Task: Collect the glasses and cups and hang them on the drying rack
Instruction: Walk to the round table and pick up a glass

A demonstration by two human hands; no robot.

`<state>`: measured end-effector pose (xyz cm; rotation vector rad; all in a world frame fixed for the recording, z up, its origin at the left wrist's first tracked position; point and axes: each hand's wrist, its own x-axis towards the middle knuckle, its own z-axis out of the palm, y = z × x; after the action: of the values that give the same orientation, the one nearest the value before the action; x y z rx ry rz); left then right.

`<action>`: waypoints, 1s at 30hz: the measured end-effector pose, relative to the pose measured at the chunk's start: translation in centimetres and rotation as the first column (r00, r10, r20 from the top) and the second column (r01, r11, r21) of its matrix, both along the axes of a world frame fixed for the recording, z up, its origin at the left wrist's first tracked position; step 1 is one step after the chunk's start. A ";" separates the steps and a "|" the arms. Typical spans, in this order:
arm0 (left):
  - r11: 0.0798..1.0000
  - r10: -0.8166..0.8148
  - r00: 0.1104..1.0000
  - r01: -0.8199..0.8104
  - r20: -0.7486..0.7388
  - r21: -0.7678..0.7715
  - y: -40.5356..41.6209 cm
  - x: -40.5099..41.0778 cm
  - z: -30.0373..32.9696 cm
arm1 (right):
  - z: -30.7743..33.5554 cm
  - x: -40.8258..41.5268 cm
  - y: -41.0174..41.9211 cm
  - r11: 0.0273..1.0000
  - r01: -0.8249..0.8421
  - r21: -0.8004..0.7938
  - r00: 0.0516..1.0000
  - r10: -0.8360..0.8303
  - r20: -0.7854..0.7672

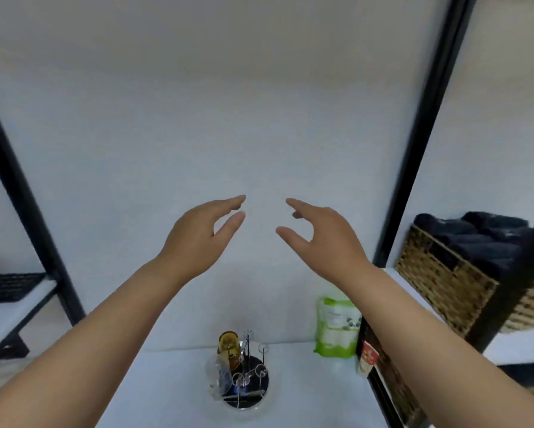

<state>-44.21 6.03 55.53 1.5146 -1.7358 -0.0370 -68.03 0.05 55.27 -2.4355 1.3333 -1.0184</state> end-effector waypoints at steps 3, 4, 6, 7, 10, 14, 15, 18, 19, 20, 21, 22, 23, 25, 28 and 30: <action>0.996 -0.040 0.998 0.036 -0.048 -0.088 2.4 -1.8 7.1 | 6.2 -2.8 2.5 0.998 0.017 -0.056 0.995 -0.011 0.104; 0.991 -0.061 0.996 0.053 -0.064 -0.120 3.1 -2.5 8.9 | 7.8 -3.7 3.4 0.997 0.024 -0.076 0.992 -0.015 0.122; 0.981 -0.106 0.991 0.091 -0.081 -0.170 4.2 -3.8 11.7 | 10.5 -5.2 5.2 0.993 0.047 -0.108 0.988 -0.031 0.153; 0.976 -0.134 0.987 0.116 -0.089 -0.184 4.7 -4.4 12.6 | 11.4 -6.0 6.1 0.991 0.061 -0.120 0.984 -0.040 0.171; 0.959 -0.229 0.968 0.207 -0.099 -0.193 5.6 -6.5 14.1 | 13.3 -8.0 8.9 0.984 0.120 -0.134 0.965 -0.084 0.247; 0.923 -0.358 0.929 0.339 -0.089 -0.180 6.1 -9.6 14.3 | 14.0 -10.7 12.4 0.971 0.201 -0.132 0.929 -0.146 0.341; 0.911 -0.392 0.915 0.373 -0.091 -0.175 6.1 -10.5 14.2 | 14.0 -11.5 13.3 0.965 0.227 -0.131 0.922 -0.170 0.347; 0.853 -0.515 0.850 0.496 -0.111 -0.161 6.0 -14.2 13.7 | 13.5 -14.6 15.9 0.937 0.326 -0.129 0.894 -0.261 0.364; 0.828 -0.557 0.821 0.539 -0.121 -0.157 5.9 -15.8 13.5 | 13.3 -15.9 16.9 0.921 0.367 -0.128 0.880 -0.299 0.368; 0.799 -0.599 0.791 0.581 -0.126 -0.154 5.9 -17.5 13.3 | 13.1 -17.3 18.1 0.904 0.409 -0.125 0.863 -0.339 0.374; 0.769 -0.639 0.759 0.622 -0.128 -0.151 5.9 -19.3 13.1 | 12.9 -18.9 19.2 0.885 0.451 -0.118 0.843 -0.380 0.380; 0.734 -0.679 0.724 0.663 -0.126 -0.147 6.0 -21.3 12.9 | 12.7 -20.5 20.5 0.862 0.495 -0.109 0.820 -0.422 0.386; 0.697 -0.717 0.686 0.703 -0.122 -0.144 6.1 -23.3 12.7 | 12.5 -22.2 21.7 0.837 0.538 -0.101 0.795 -0.465 0.389; 0.624 -0.781 0.615 0.770 -0.108 -0.132 6.6 -27.7 12.2 | 12.1 -25.6 24.4 0.778 0.622 -0.090 0.741 -0.549 0.387; 0.506 -0.862 0.497 0.855 -0.101 -0.113 7.8 -34.9 11.4 | 11.3 -30.8 28.7 0.666 0.742 -0.082 0.640 -0.666 0.382; 0.420 -0.906 0.411 0.903 -0.103 -0.093 9.0 -40.1 10.8 | 10.7 -34.2 31.7 0.588 0.806 -0.067 0.566 -0.732 0.380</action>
<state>-84.36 15.08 66.28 0.3268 -2.2226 -0.6736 -102.25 31.75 66.01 -1.6036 2.3375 -1.7511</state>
